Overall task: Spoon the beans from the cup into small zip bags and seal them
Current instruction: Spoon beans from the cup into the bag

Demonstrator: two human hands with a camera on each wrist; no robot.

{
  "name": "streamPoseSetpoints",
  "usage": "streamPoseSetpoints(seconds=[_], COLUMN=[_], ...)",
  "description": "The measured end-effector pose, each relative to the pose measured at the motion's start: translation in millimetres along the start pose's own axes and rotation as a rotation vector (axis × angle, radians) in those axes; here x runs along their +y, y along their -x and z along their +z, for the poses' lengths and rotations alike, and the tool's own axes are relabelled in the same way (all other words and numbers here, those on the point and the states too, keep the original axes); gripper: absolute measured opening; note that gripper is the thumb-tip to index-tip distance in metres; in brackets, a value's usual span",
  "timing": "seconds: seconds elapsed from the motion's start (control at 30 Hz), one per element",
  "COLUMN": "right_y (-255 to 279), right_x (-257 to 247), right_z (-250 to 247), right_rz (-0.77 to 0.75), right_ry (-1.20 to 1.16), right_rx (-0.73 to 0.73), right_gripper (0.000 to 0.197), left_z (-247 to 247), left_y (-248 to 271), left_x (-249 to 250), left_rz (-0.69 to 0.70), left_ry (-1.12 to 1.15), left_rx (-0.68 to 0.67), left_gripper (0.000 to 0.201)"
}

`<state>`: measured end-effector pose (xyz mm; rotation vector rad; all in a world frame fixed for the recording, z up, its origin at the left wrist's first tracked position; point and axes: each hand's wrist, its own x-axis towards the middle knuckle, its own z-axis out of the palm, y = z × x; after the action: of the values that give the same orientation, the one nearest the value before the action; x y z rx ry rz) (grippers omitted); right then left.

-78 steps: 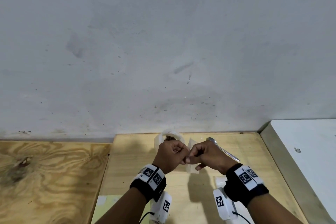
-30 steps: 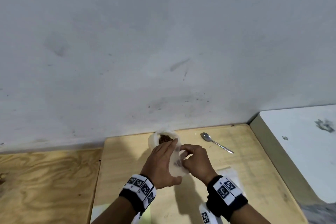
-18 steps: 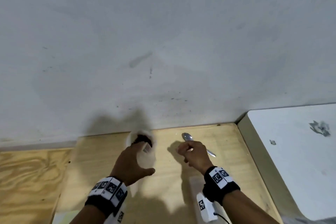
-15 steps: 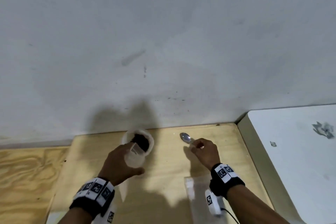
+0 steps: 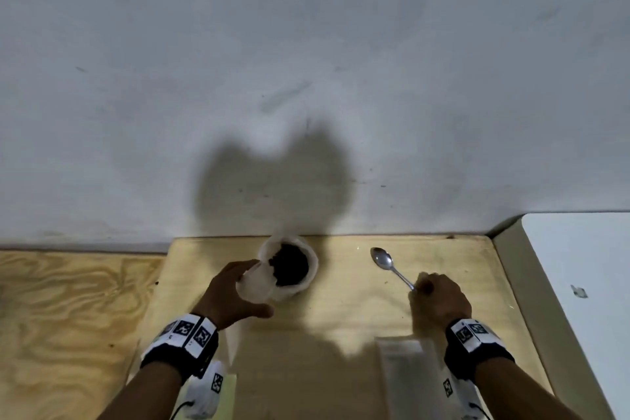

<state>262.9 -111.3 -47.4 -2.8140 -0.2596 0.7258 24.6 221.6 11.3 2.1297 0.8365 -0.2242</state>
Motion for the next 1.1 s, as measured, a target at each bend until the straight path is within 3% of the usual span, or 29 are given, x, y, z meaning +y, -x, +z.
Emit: streamPoseSetpoints(seconds=[0.17,0.33,0.5,0.63,0.77,1.03,1.1], right_y=[6,13,42,73,79,54,51], right_x=[-7,-4,-34,-89,-133,-165,-170], right_z=[-7,-14,-46,-64,-44,23,28], right_rz=[-0.052,-0.126,-0.286,-0.375,-0.421,-0.404,-0.398], right_ry=[0.081,0.088,-0.407,-0.75,-0.847,-0.751,-0.729], right_rx=[-0.025,0.034,0.258,0.264,0.174,0.192,0.209], right_gripper=[0.023,0.014,0.016,0.009,0.009,0.024,0.025], left_z=[-10,-20,-23,-25,-23,-19,-18], left_y=[-8,-13,-14,-14,-20,-35,-38], left_x=[-7,-11,-16,-19,-21,-18,-16], left_rz=[0.035,0.06,0.105,0.12,0.104,0.042,0.034], left_ry=[-0.009,-0.006,0.011,0.053,0.074,0.074,0.096], left_rx=[-0.091,-0.133,-0.109,-0.129,-0.153,-0.218,-0.217], left_gripper=[0.108,0.109,0.102,0.1,0.099,0.099,0.091])
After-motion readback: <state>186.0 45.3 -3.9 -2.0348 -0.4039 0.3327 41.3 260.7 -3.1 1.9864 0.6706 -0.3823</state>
